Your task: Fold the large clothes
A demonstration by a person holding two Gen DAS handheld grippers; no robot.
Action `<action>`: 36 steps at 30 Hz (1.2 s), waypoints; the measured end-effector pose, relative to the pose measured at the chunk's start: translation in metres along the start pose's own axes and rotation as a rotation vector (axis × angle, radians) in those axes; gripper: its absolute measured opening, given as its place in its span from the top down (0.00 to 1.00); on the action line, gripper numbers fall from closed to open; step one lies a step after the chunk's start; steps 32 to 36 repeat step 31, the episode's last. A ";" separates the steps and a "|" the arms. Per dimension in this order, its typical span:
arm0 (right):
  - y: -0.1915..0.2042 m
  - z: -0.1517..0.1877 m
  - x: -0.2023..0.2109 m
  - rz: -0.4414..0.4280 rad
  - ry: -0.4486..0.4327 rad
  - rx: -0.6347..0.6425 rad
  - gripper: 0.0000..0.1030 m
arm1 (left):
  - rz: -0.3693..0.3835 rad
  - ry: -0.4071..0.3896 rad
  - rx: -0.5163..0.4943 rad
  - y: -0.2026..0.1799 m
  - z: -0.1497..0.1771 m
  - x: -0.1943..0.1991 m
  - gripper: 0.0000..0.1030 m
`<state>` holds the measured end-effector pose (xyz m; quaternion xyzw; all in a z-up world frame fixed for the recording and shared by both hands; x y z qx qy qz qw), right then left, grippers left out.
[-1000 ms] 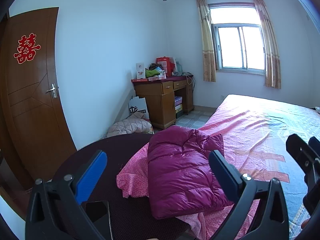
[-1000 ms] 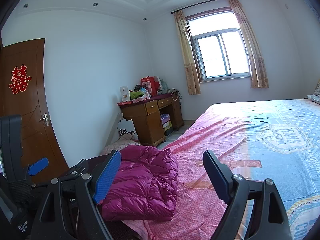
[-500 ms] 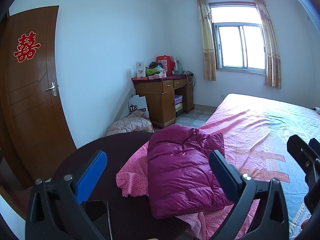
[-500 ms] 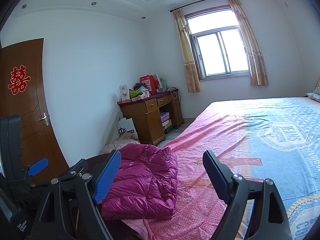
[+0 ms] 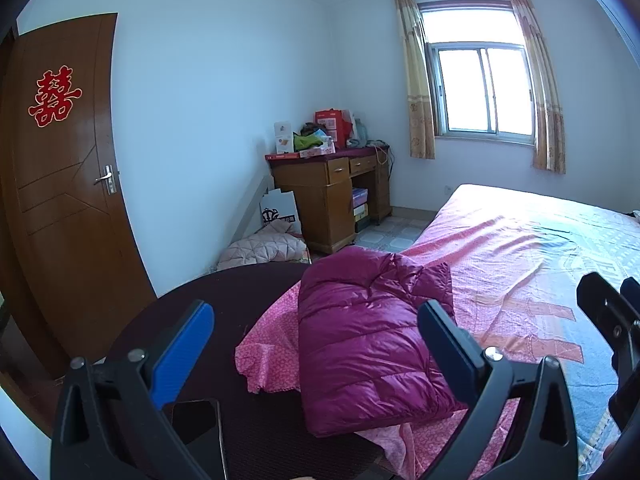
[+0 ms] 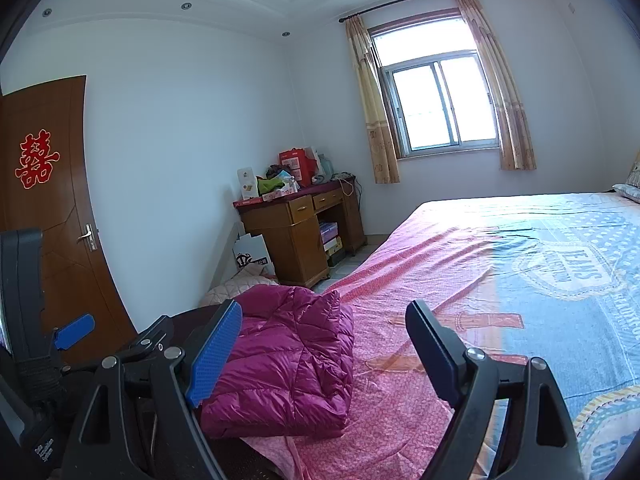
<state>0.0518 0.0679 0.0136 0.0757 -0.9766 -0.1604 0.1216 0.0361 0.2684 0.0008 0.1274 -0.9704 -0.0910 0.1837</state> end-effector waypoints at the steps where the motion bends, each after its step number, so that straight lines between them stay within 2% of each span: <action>1: 0.000 0.000 0.000 0.001 0.000 -0.001 0.18 | 0.000 0.001 0.000 -0.001 0.000 0.000 0.00; 13: -0.003 0.002 -0.001 0.009 0.002 -0.014 0.18 | -0.008 0.019 -0.004 -0.003 0.003 -0.004 0.00; 24: -0.005 0.007 -0.005 0.015 0.016 -0.020 0.18 | 0.036 0.059 0.008 -0.006 0.008 -0.011 0.00; 36: -0.005 0.007 -0.005 0.014 0.018 -0.022 0.18 | 0.040 0.080 0.011 -0.008 0.012 -0.014 0.00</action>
Point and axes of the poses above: each gripper's, at about its wrist camera, not at the fingertips, and x roughly against the way its jaws point, y to its left, z to its underside, the point moved 9 cm from there along -x, roughly the way its jaws point, and after that the axes turned 9 degrees about -x, right-handed, at the moved point
